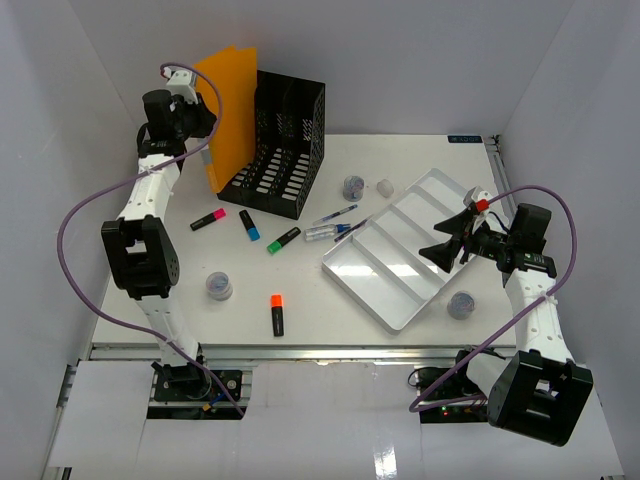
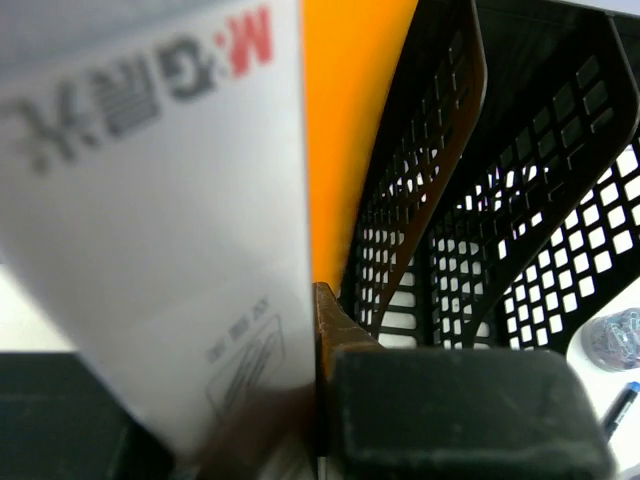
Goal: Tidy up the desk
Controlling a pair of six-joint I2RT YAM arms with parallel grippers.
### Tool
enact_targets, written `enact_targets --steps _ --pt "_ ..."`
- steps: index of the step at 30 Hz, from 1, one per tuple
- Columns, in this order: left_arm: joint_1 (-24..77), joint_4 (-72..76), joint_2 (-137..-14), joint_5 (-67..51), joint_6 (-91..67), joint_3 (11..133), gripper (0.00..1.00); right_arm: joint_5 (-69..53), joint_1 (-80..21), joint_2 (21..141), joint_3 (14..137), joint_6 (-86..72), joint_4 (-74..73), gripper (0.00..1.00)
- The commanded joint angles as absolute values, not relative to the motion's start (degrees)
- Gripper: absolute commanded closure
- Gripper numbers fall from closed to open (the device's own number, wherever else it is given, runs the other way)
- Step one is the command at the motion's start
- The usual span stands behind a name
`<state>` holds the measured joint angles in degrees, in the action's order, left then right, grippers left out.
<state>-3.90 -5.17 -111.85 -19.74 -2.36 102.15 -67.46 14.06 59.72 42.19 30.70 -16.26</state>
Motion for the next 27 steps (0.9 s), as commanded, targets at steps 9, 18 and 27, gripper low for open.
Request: enact_targets --steps 9,18,27 --pt "-5.1 19.9 -97.3 -26.3 -7.4 89.5 1.0 -68.0 13.7 59.6 43.0 31.9 -16.5 0.1" --pt "-8.2 37.8 -100.1 -36.1 -13.8 81.4 1.0 -67.9 13.7 59.9 42.9 32.0 -16.5 0.1" --pt "-8.3 49.0 -105.5 -38.6 -15.5 78.1 1.0 -67.9 13.7 60.6 42.8 32.1 -16.4 0.1"
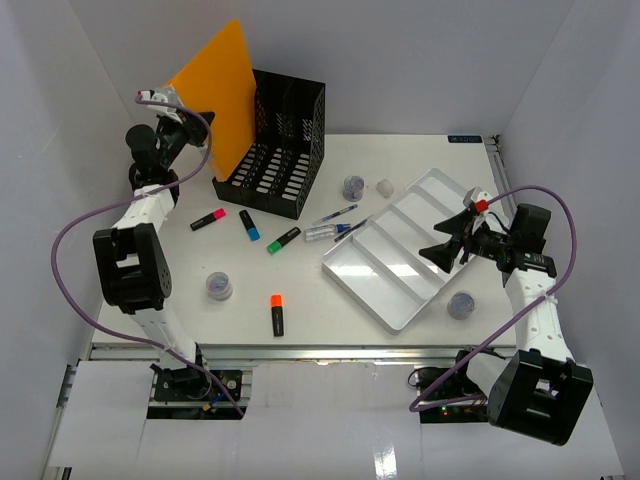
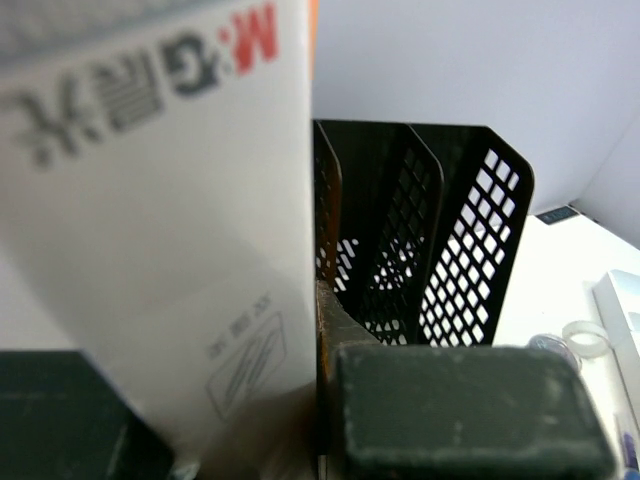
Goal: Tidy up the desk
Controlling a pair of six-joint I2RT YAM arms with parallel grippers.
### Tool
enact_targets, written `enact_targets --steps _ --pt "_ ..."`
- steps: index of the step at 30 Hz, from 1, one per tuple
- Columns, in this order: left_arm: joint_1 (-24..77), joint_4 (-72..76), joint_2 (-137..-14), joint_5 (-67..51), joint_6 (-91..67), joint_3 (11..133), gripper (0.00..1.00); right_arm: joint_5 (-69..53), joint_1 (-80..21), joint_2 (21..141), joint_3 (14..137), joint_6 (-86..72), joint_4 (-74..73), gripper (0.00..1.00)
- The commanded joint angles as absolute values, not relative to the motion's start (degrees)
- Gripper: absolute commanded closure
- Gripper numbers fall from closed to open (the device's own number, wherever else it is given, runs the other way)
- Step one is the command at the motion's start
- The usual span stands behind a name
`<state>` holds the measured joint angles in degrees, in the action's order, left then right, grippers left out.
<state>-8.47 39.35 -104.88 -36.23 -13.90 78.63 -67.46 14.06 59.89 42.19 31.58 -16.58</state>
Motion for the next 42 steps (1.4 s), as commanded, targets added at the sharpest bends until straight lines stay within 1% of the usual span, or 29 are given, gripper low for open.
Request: enact_targets --steps 1,10,22,30,31,33,34,37,38,40,42 --pt "-8.3 49.4 -105.9 -38.6 -15.5 77.9 1.0 -67.9 13.8 60.7 42.8 32.1 -16.4 0.1" --pt "-8.3 53.8 -107.1 -37.8 -12.3 73.2 1.0 -67.9 13.7 61.4 42.7 32.1 -16.6 0.1" --pt "-8.3 56.6 -110.3 -37.5 -15.5 76.8 1.0 -67.8 13.7 62.1 42.6 32.1 -16.6 0.1" --pt "-8.3 56.9 -112.4 -37.9 -14.1 75.2 1.0 -67.8 13.7 62.3 42.6 32.1 -16.7 0.1" --pt "-8.3 56.9 -112.4 -38.0 -14.1 74.9 0.99 -67.9 13.7 62.3 42.6 32.2 -16.7 0.1" --pt "-8.3 57.0 -112.2 -38.2 -14.1 74.0 0.93 -67.9 13.7 62.4 42.6 32.2 -16.7 0.1" --pt "-8.3 57.2 -111.8 -38.2 -14.2 73.2 0.85 -67.9 13.7 62.4 42.7 32.2 -16.8 0.1" --pt "-8.3 56.6 -109.7 -38.2 -14.3 71.0 0.48 -67.9 13.8 62.2 42.8 32.3 -16.9 0.1" --pt "-8.3 56.2 -109.1 -38.1 -14.1 69.8 0.41 -67.9 13.8 62.2 42.8 32.4 -17.0 0.1" --pt "-8.3 54.9 -107.6 -38.0 -13.3 68.2 0.3 -68.1 13.7 62.2 42.8 32.4 -17.1 0.1" --pt "-8.3 53.3 -105.5 -37.7 -12.5 66.6 0.28 -68.3 13.7 62.1 42.9 32.4 -17.1 0.1"
